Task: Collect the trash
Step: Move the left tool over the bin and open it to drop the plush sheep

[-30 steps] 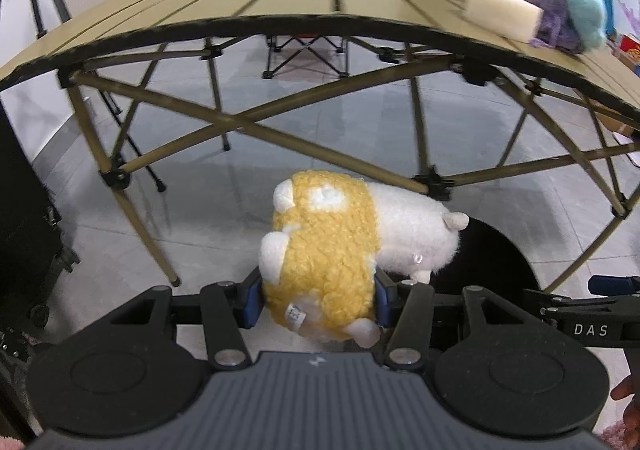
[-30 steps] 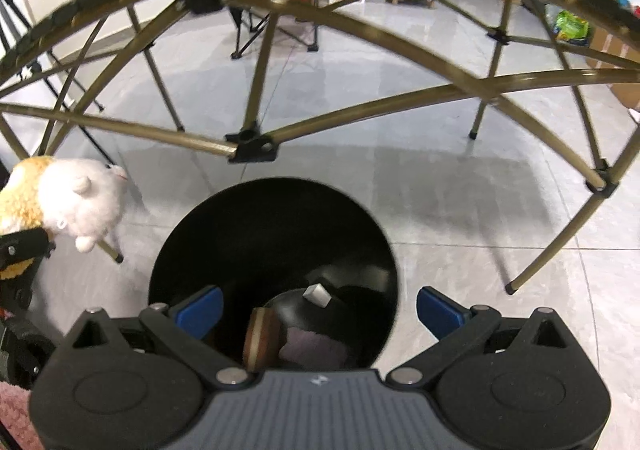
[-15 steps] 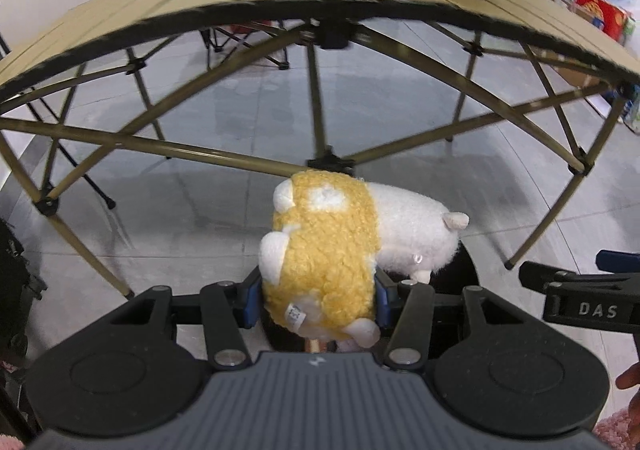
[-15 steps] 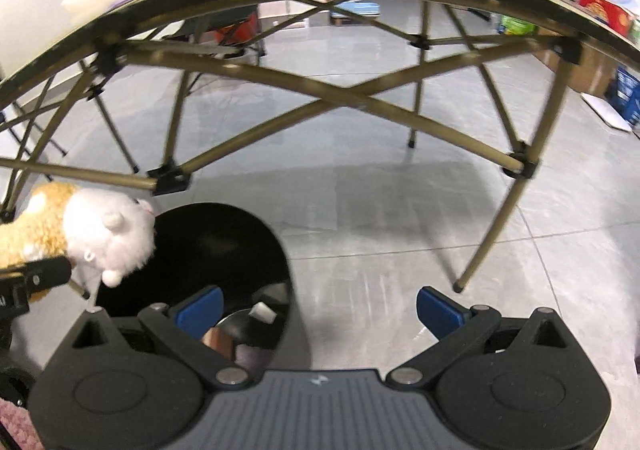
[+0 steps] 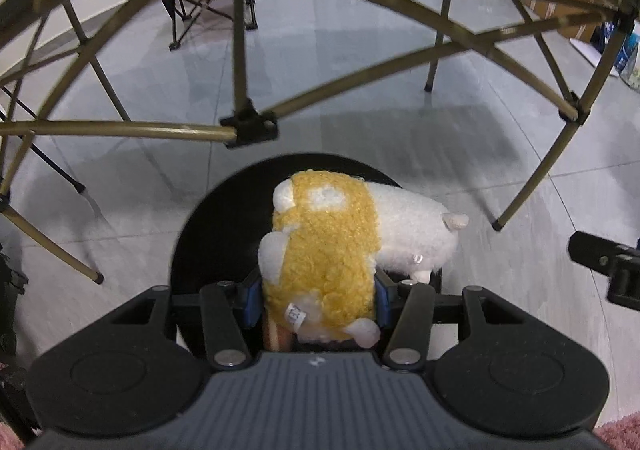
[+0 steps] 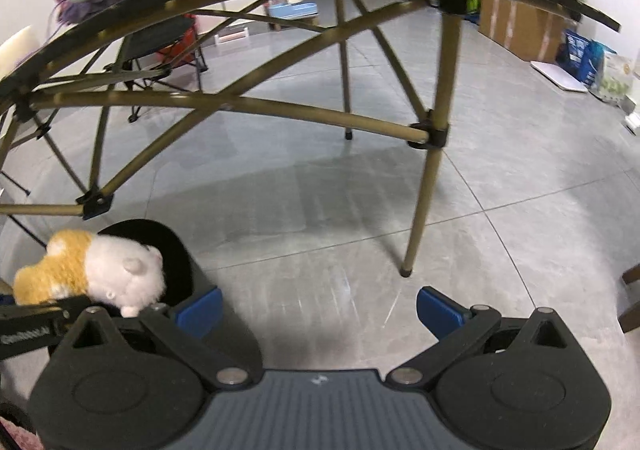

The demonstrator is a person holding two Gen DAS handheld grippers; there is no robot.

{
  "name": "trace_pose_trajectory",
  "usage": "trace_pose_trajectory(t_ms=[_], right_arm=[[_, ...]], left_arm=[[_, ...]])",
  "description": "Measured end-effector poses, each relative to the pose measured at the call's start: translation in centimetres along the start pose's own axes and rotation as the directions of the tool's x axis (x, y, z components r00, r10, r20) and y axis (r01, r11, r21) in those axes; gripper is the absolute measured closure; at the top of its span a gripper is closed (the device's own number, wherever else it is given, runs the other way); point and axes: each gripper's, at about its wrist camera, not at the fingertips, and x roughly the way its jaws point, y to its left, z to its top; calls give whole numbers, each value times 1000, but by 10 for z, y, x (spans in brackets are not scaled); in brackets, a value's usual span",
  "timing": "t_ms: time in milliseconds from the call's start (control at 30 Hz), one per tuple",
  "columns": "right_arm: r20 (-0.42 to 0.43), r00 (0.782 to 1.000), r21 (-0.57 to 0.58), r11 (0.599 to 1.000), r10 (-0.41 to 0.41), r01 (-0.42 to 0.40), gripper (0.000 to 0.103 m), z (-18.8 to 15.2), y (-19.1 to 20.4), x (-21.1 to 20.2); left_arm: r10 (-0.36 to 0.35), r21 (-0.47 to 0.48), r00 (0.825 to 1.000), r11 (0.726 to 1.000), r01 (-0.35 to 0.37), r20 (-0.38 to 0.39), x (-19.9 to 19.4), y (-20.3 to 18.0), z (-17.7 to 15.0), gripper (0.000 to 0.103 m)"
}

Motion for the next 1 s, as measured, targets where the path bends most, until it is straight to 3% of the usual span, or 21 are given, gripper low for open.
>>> trace_pose_trajectory(t_ms=[267, 1000], right_arm=[[1, 1000, 30, 1000, -7, 7, 0, -2, -16, 0], [4, 1000, 33, 999, -16, 16, 0, -2, -22, 0]], left_arm=[[16, -2, 998, 1000, -16, -58, 22, -15, 2, 51], [34, -43, 998, 998, -36, -60, 17, -6, 9, 51]])
